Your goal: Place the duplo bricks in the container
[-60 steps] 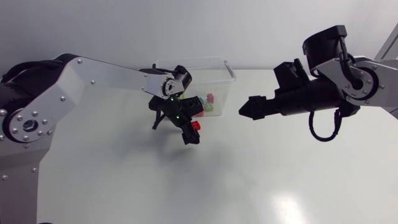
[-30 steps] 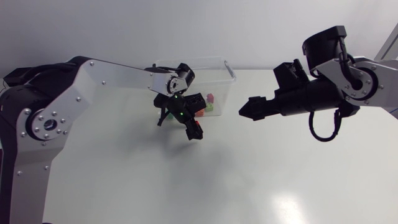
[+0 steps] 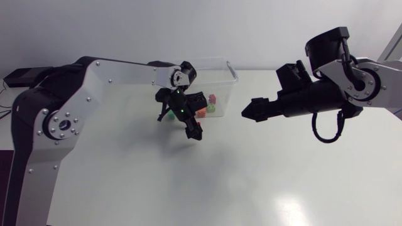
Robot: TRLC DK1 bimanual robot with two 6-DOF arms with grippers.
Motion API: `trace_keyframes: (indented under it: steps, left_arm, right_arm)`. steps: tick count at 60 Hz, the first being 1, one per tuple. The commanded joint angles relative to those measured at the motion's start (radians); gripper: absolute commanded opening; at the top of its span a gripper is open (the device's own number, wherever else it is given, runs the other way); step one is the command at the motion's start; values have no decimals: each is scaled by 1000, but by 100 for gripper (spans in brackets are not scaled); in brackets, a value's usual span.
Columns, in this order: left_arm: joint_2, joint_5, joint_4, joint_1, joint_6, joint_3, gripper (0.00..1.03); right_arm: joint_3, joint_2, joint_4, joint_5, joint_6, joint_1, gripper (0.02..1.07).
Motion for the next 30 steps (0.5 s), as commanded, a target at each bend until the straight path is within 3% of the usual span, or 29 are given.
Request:
trace_keyframes:
  steps: [1, 15, 30]
  left_arm:
    - [-36, 9, -19, -13, 39, -97, 96]
    - [-216, 22, 54, -62, 61, -347, 96]
    - [-320, 28, 73, -35, 107, -362, 98]
  right_arm:
    - [-8, 18, 1, -4, -11, -5, 102]
    - [-24, 6, 0, -4, -13, -5, 102]
    - [-27, 1, 0, -5, -11, -5, 102]
